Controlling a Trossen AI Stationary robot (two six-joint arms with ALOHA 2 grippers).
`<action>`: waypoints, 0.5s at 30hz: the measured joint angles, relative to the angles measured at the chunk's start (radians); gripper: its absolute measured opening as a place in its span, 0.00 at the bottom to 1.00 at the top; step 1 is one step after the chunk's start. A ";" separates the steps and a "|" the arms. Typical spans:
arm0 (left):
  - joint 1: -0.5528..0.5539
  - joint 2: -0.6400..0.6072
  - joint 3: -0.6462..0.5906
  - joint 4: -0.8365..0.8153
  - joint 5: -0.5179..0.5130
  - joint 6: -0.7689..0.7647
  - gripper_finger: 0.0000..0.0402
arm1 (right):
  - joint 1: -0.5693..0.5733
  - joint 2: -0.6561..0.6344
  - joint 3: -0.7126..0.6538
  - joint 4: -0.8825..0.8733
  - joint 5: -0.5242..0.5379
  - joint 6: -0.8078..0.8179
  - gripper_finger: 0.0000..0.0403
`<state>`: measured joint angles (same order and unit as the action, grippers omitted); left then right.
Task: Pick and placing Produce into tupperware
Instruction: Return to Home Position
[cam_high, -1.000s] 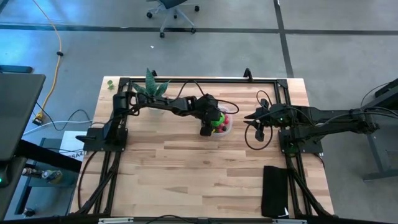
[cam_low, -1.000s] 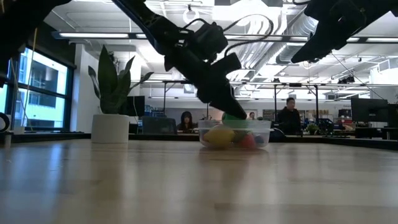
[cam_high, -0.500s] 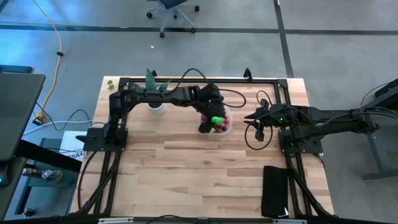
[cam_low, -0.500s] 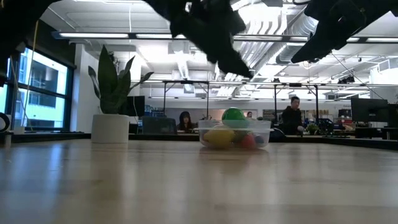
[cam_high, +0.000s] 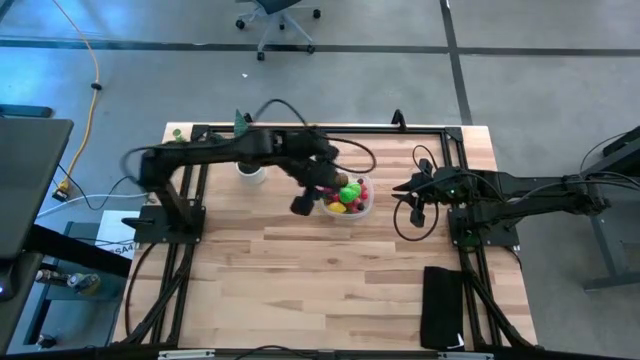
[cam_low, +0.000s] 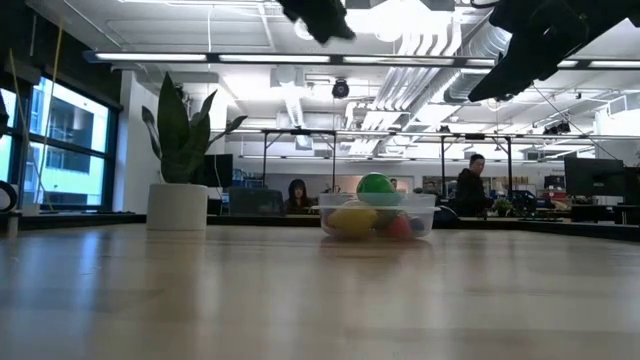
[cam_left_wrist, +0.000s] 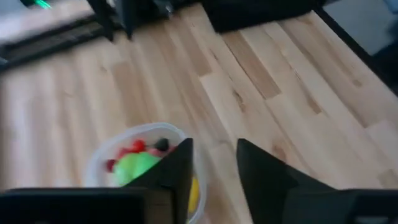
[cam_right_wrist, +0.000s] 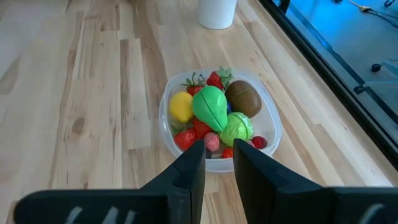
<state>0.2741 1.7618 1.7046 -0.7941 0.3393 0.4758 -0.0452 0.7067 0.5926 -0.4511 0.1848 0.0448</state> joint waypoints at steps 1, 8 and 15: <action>-0.002 -0.030 -0.010 0.002 -0.023 0.008 0.25 | 0.000 0.000 0.000 -0.001 0.000 0.000 0.18; -0.022 -0.347 -0.291 0.126 -0.186 -0.016 0.03 | 0.000 0.000 0.000 0.000 0.000 0.000 0.18; -0.019 -0.748 -0.640 0.389 -0.083 -0.004 0.06 | 0.000 0.000 0.000 -0.001 0.000 0.000 0.18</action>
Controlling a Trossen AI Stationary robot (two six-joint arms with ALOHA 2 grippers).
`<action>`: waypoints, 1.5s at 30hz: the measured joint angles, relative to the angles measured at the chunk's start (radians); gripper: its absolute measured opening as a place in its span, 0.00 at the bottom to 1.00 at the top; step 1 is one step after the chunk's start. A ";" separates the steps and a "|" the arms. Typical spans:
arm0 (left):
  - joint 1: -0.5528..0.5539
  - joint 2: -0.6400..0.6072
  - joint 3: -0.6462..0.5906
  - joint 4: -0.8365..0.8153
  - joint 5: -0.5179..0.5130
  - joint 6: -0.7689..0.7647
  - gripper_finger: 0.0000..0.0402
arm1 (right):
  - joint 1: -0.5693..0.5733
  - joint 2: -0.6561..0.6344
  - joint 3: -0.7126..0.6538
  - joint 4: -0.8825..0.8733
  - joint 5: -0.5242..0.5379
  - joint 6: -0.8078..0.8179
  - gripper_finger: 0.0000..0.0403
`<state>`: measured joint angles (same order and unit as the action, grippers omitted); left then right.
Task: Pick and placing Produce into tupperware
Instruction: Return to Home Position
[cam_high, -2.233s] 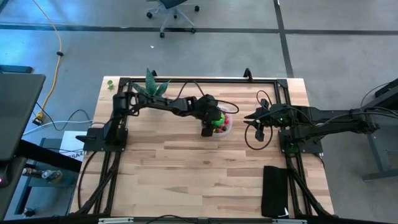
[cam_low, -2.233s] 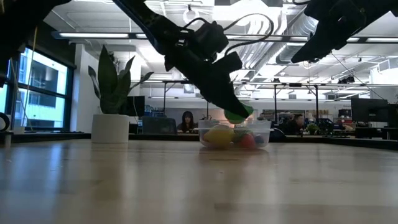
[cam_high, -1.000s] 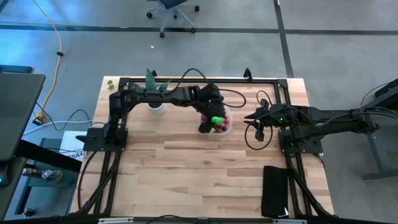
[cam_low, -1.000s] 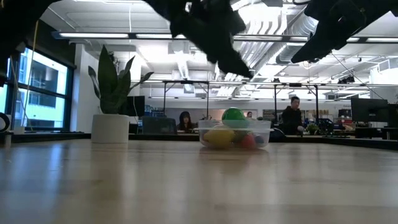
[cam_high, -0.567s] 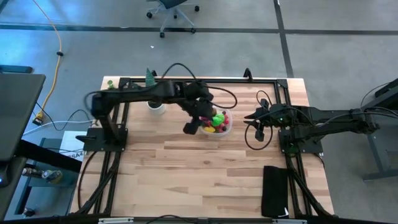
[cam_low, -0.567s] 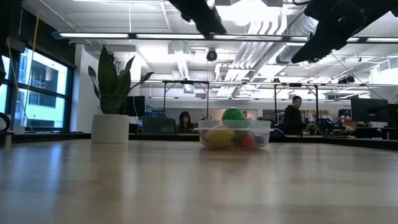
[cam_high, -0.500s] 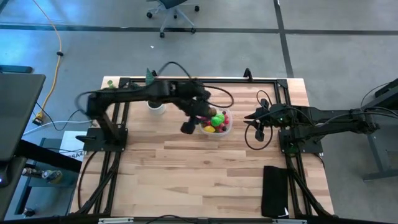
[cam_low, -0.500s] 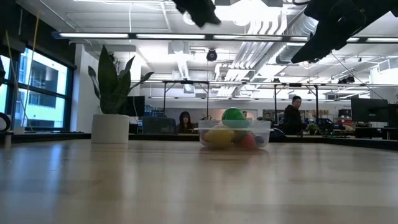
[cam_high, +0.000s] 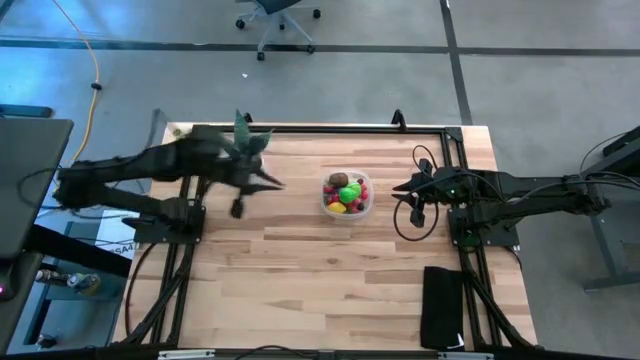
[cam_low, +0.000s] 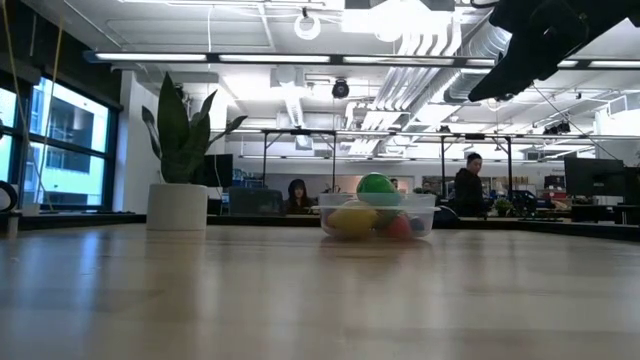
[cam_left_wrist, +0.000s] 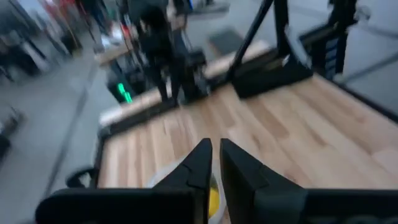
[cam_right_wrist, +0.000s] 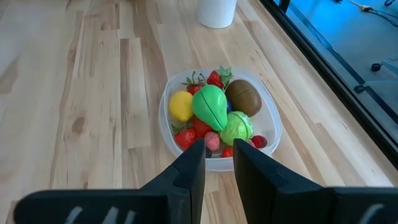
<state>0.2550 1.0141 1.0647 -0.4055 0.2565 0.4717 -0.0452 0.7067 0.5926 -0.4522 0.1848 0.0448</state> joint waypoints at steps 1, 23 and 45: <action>0.000 -0.056 -0.039 0.024 0.002 -0.001 0.06 | 0.000 0.000 0.000 0.000 0.000 0.000 0.18; 0.000 -0.951 -0.492 0.058 -0.148 -0.063 0.01 | 0.000 0.000 0.000 0.000 -0.045 0.000 0.18; 0.000 -0.999 -0.883 0.402 -0.179 -0.088 0.01 | 0.000 0.001 0.000 0.502 -0.112 0.134 0.18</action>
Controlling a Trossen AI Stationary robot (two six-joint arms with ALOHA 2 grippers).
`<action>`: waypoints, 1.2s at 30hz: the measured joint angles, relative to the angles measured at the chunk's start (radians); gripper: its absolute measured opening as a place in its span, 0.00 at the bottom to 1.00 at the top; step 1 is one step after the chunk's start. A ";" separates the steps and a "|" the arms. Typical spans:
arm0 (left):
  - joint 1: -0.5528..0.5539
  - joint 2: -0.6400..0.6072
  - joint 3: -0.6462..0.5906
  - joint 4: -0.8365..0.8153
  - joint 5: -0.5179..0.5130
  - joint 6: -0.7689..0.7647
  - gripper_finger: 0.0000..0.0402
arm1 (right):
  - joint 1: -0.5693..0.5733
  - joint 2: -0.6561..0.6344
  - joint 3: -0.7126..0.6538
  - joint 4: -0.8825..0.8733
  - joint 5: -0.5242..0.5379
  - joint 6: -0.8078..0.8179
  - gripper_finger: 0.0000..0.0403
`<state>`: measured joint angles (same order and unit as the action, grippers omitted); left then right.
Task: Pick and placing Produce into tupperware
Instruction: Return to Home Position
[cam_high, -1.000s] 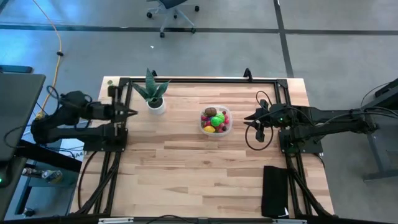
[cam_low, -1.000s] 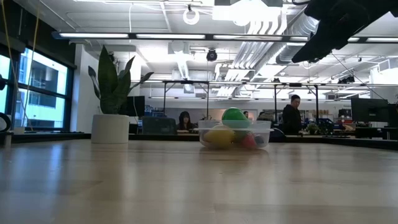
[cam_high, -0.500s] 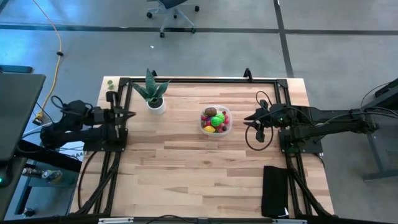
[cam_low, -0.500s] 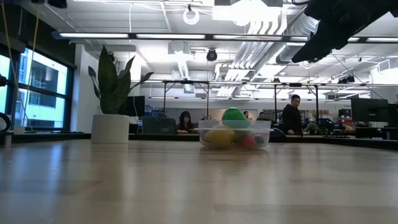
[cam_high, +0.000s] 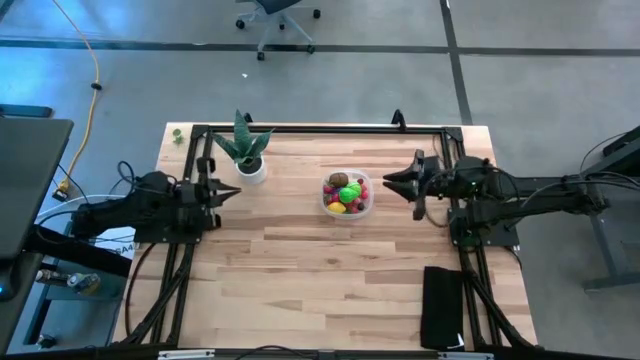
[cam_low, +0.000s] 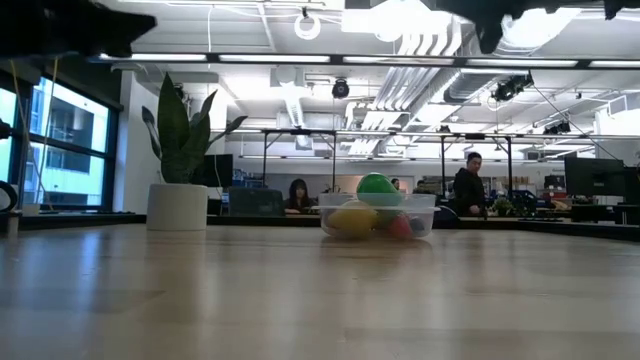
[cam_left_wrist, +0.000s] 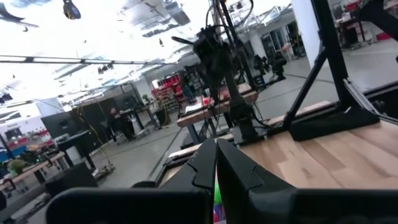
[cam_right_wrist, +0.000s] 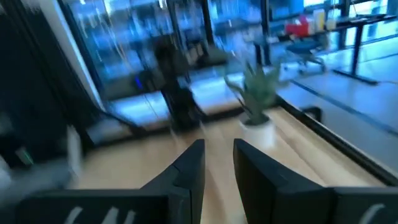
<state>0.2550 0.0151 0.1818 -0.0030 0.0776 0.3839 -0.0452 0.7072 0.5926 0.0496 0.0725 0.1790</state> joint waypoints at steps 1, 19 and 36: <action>0.000 0.000 -0.020 0.022 0.000 -0.005 0.01 | 0.000 -0.001 0.000 0.034 -0.010 0.045 0.18; 0.000 0.000 -0.145 0.136 -0.030 -0.014 0.01 | 0.002 -0.303 0.095 0.220 -0.287 -0.110 0.18; 0.000 0.000 -0.145 0.127 -0.093 -0.229 0.01 | 0.002 -0.609 0.024 0.021 -0.030 -0.062 0.18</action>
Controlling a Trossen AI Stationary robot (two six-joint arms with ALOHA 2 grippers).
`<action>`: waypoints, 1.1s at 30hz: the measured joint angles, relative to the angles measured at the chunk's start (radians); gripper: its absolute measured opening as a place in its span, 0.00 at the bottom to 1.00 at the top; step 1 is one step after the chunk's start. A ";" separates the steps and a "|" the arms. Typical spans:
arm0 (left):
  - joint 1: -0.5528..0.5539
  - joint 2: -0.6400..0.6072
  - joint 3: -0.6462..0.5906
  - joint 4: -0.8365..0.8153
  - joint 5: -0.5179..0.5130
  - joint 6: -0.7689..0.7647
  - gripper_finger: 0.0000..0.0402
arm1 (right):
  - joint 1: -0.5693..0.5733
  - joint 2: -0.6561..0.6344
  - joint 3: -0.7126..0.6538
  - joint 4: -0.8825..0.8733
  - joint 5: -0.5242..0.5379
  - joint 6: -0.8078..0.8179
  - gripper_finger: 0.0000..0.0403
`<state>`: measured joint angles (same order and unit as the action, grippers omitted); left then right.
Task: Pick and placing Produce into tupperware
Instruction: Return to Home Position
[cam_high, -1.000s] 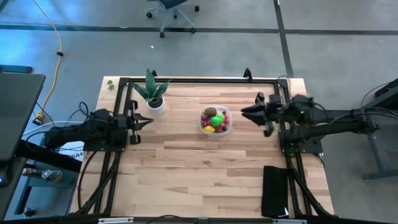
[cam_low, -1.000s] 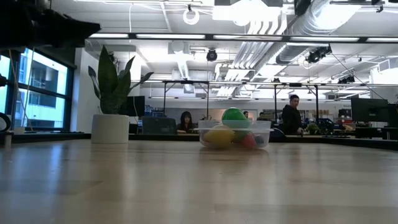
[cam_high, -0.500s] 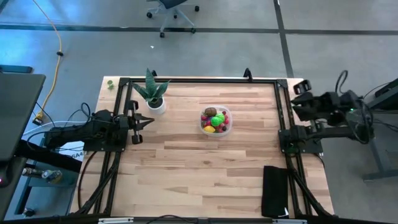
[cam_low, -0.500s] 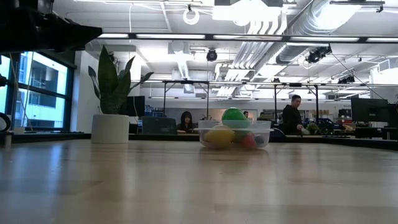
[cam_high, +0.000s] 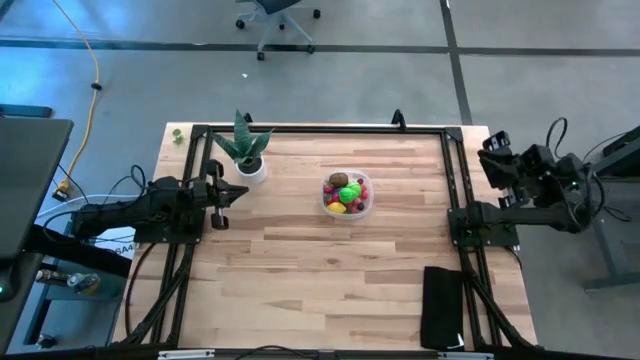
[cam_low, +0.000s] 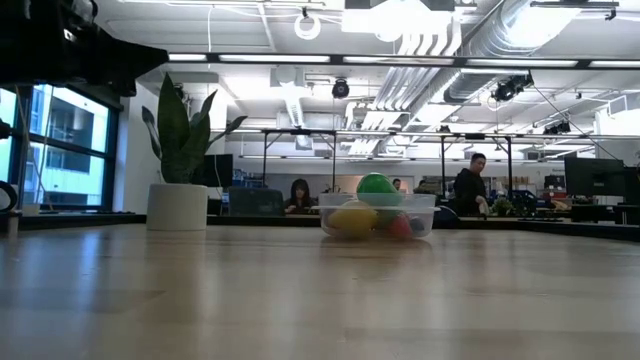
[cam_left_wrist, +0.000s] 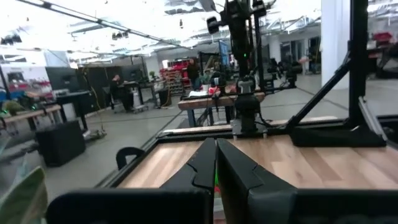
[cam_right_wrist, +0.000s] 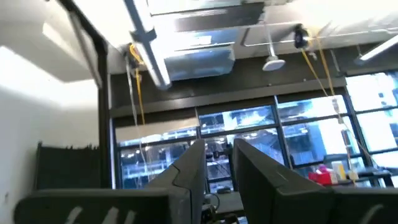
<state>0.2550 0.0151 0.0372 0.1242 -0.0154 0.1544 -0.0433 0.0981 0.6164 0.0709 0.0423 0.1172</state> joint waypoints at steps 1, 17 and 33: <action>0.000 0.000 0.000 0.000 0.000 -0.010 0.01 | 0.000 -0.024 -0.021 0.000 0.012 0.011 0.18; 0.000 0.000 0.001 0.000 -0.030 -0.085 0.01 | 0.000 -0.073 -0.353 0.032 0.090 0.113 0.01; 0.000 0.000 0.001 -0.108 0.007 -0.079 0.01 | 0.000 -0.073 -0.589 0.183 0.072 0.238 0.00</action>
<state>0.2546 0.0154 0.0380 0.0159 -0.0088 0.0753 -0.0432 0.0251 0.0272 0.2539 0.1148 0.3550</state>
